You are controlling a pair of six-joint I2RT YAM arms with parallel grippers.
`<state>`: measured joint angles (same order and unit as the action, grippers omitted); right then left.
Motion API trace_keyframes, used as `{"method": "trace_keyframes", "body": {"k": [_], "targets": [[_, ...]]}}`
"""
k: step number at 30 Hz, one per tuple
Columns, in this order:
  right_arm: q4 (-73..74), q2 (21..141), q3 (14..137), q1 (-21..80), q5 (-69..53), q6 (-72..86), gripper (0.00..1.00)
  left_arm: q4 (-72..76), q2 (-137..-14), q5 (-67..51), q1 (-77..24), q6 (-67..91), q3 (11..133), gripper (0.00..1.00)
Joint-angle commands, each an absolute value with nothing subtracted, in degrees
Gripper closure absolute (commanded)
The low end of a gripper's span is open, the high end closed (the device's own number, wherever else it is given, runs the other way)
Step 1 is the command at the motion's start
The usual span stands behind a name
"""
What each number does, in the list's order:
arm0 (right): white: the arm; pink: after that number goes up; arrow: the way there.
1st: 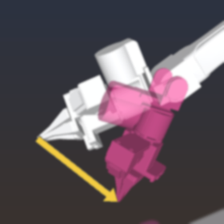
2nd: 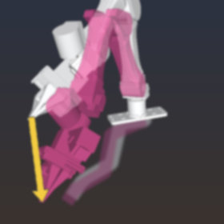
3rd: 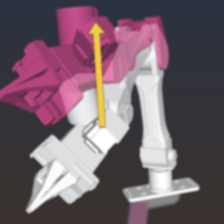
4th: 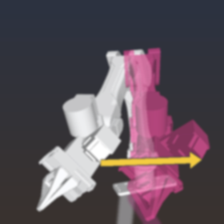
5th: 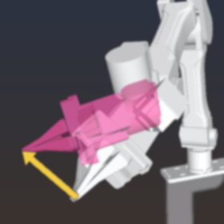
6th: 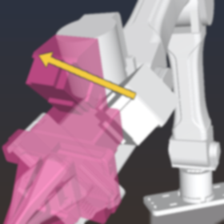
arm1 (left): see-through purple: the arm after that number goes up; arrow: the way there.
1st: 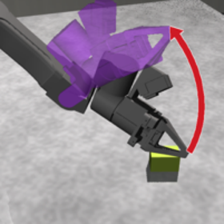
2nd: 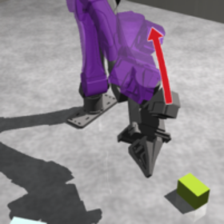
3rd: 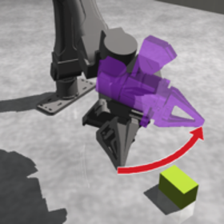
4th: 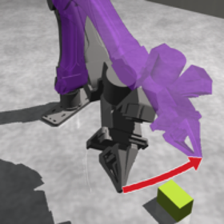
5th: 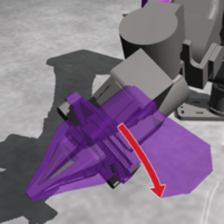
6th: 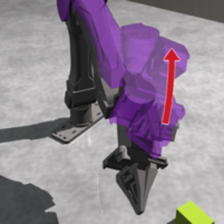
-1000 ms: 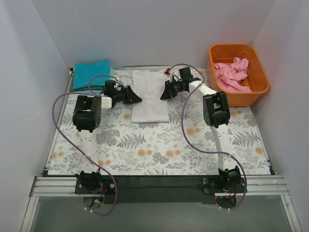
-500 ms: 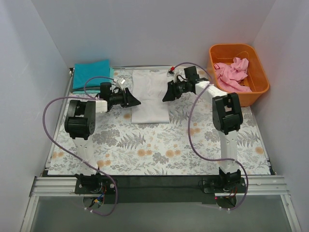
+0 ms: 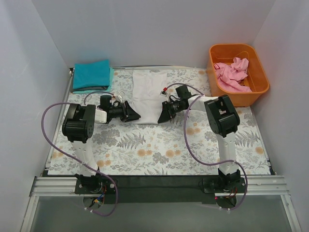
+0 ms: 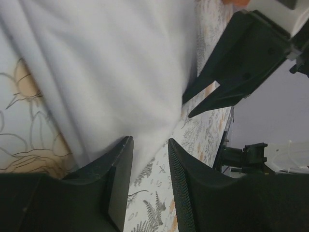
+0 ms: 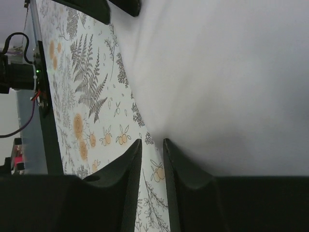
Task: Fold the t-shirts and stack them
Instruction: Fold the tshirt
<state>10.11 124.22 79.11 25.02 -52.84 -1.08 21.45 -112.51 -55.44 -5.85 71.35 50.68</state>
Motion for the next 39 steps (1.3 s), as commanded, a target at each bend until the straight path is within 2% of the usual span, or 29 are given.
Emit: {"method": "trace_keyframes", "body": {"k": [1,8,10,14,16,19,20,21,24,26,31,35,39], "targets": [[7.91,125.42,78.23,24.26,-50.28,-1.32,0.72,21.63,-114.87,-54.05,-6.06,71.9,51.41,0.66],[8.0,123.14,70.06,24.26,-50.62,-1.05,0.72,14.77,-113.83,-53.17,-6.06,69.79,48.09,0.69],[8.17,119.63,66.46,24.69,-52.11,-1.23,0.72,14.15,-111.28,-54.75,-6.06,69.08,45.37,0.69],[8.35,107.8,62.06,25.66,-59.31,-3.33,0.65,9.86,-100.24,-58.0,-6.06,63.04,43.6,0.67],[11.83,103.99,62.05,25.75,-59.07,-6.4,0.62,8.62,-96.26,-60.98,-6.06,60.74,42.98,0.65],[22.01,98.01,63.8,25.75,-53.11,-17.37,0.54,0.29,-88.7,-59.17,-6.06,49.7,44.03,0.61],[23.45,95.13,63.55,25.84,-47.43,-20.88,0.53,-5.91,-87.38,-57.85,-6.06,45.83,45.16,0.6],[23.64,93.53,62.85,26.01,-43.55,-26.05,0.52,-8.15,-85.1,-56.18,-6.06,36.92,45.52,0.58],[21.28,89.31,58.72,27.15,-29.04,-36.09,0.46,-11.6,-81.58,-50.46,-6.24,25.26,44.65,0.53],[14.64,87.29,54.26,29.0,-20.62,-44.8,0.45,-10.47,-80.16,-46.26,-7.2,14.18,43.6,0.52],[4.94,87.8,50.81,33.3,-14.51,-55.26,0.42,-3.27,-78.66,-39.56,-11.15,-2.86,37.98,0.51],[-3.85,88.59,47.47,36.47,-11.09,-58.96,0.41,5.87,-78.75,-36.74,-15.02,-11.57,33.32,0.51],[-7.56,89.65,46.14,38.67,-10.98,-60.9,0.4,9.04,-81.29,-35.95,-18.1,-15.28,31.64,0.51]]}}
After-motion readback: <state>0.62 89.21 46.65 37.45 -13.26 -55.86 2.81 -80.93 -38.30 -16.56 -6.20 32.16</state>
